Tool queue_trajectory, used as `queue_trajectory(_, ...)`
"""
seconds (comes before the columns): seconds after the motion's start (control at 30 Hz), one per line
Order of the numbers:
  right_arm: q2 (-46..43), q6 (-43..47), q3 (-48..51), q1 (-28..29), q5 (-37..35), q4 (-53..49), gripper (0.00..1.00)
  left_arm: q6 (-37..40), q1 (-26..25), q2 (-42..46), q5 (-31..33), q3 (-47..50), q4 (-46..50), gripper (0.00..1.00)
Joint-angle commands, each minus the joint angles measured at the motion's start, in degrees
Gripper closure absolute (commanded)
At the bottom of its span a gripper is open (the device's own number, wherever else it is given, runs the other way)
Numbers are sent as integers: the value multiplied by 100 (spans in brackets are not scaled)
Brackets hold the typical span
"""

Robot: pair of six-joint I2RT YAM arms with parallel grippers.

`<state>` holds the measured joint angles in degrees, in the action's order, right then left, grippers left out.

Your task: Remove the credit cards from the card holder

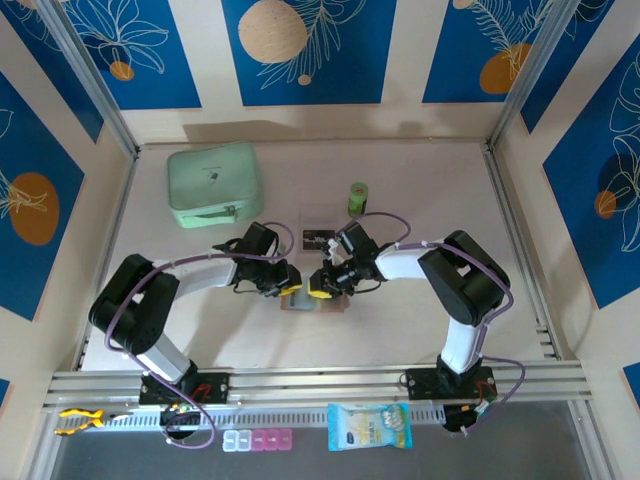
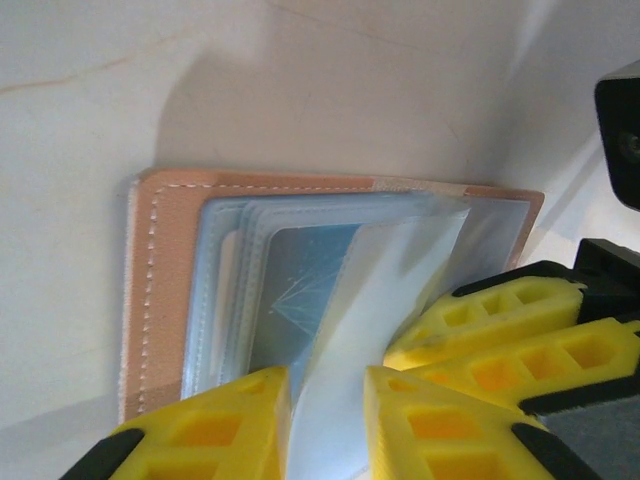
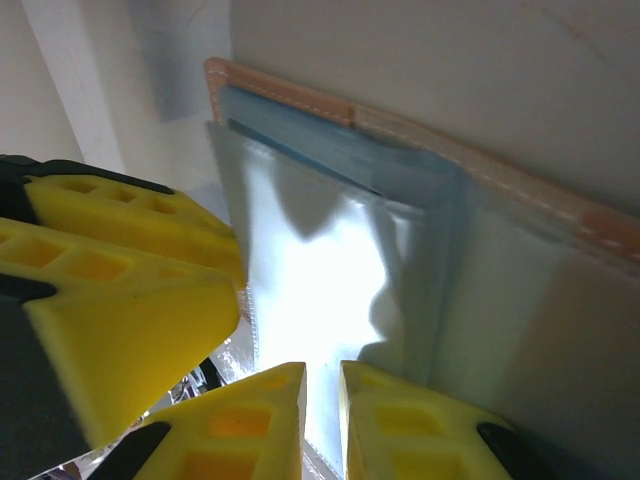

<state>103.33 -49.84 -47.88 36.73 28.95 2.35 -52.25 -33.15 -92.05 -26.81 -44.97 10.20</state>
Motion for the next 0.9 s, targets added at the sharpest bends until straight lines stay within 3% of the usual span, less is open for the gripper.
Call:
queue_trajectory(0.0,-277,-1,43,-26,105,-100,82,-23,-60,102,-114,-193,0,75)
queue_trajectory(0.43,-371,170,-29,-61,-432,-903,82,-63,-58,66,-256,-249,-92,75)
queue_trajectory(0.87,-1370,115,295,-433,-849,-1069,82,-91,-191,86,-554,-430,-229,72)
